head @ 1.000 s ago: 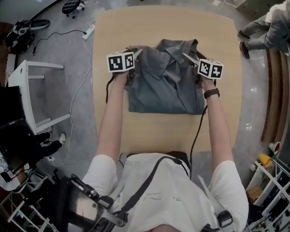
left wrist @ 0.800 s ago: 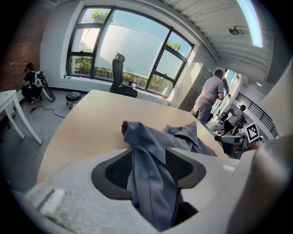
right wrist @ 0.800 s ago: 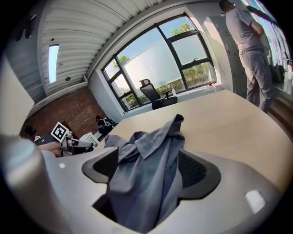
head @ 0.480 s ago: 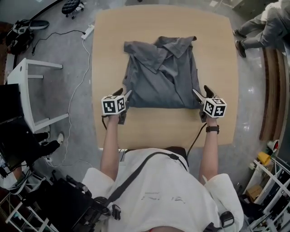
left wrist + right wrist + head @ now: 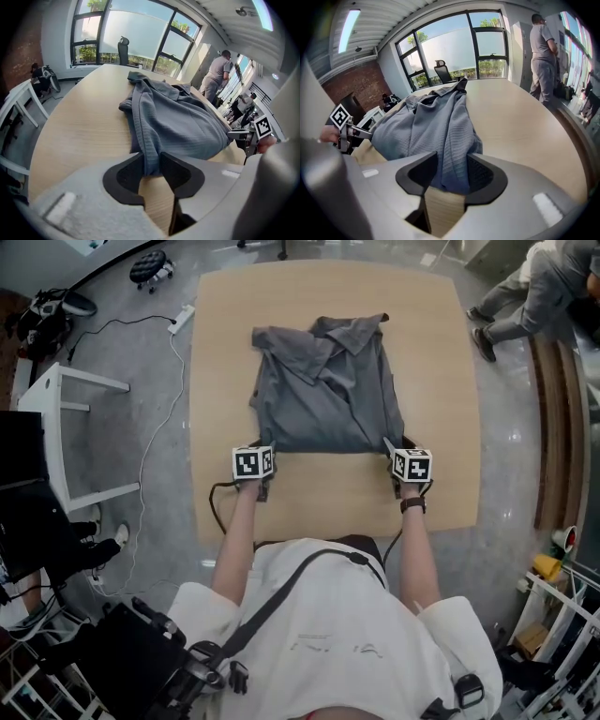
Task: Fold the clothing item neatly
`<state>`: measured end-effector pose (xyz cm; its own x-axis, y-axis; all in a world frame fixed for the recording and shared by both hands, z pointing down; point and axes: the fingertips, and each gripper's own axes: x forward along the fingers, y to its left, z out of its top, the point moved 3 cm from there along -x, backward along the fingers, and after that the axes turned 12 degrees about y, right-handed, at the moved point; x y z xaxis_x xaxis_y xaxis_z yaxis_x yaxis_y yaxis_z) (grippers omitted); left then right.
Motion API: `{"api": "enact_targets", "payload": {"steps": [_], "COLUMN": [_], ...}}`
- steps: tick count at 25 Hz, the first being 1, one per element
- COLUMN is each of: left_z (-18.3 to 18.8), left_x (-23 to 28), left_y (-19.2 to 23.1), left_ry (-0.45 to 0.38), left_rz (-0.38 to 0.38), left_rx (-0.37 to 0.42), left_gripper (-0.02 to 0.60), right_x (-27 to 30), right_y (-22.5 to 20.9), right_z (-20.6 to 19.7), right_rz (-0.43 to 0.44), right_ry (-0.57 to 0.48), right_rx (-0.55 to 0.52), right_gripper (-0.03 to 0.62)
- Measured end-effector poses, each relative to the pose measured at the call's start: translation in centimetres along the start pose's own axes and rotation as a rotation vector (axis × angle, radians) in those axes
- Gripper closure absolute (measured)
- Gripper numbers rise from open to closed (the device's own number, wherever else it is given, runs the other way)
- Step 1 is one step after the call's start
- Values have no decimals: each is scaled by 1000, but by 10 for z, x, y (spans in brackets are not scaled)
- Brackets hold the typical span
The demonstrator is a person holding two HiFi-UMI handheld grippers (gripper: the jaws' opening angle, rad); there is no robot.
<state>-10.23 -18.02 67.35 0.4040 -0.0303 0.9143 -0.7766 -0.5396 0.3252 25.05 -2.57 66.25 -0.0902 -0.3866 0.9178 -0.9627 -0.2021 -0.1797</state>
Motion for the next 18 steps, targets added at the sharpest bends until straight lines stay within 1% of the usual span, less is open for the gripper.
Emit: {"api": "enact_targets", "payload": {"steps": [2,3,4,6,7,8,11,12,13,15,18], "left_z": [2,3,3,-1,-5,-9,-19,-23,-28,-41,-64], "left_x": [1,-1,-2,-9,-13,-18,-32,-35,-38,-44,-49], "left_y": [-3,-4,-4,2,7,12,22,25,28,36,45], "left_ry": [-26,-42,-57,-75,-80,-85,-105,-107,-108,-111,-109], "left_rz": [-13,-24,-30,-18,-12,-14,-47,-46,-40,-35,-58], "left_rx": [-53,-81,-102,-122,-125,-128,-135,-133,-133,-151,-196], "left_gripper": [514,538,544,557,558,558,558,558,558,558,558], "right_x": [2,2,1,-4,-8,-13,-31,-35,-38,-43,-48], "right_y": [1,2,3,2,1,-1,-12,-18,-25,-34,-37], "right_z": [-1,0,1,0,-1,-1,-6,-12,-21,-41,-63], "right_rz": [-40,-56,-64,-51,-25,21,235,283,308,317,321], "right_ry": [3,1,-4,-22,-42,-73,-190,-212,-222,-218,-179], "right_rx": [-32,-58,-75,-65,-36,8,188,239,275,309,300], "right_gripper": [475,516,542,549,551,551,551,549,549,554,560]}}
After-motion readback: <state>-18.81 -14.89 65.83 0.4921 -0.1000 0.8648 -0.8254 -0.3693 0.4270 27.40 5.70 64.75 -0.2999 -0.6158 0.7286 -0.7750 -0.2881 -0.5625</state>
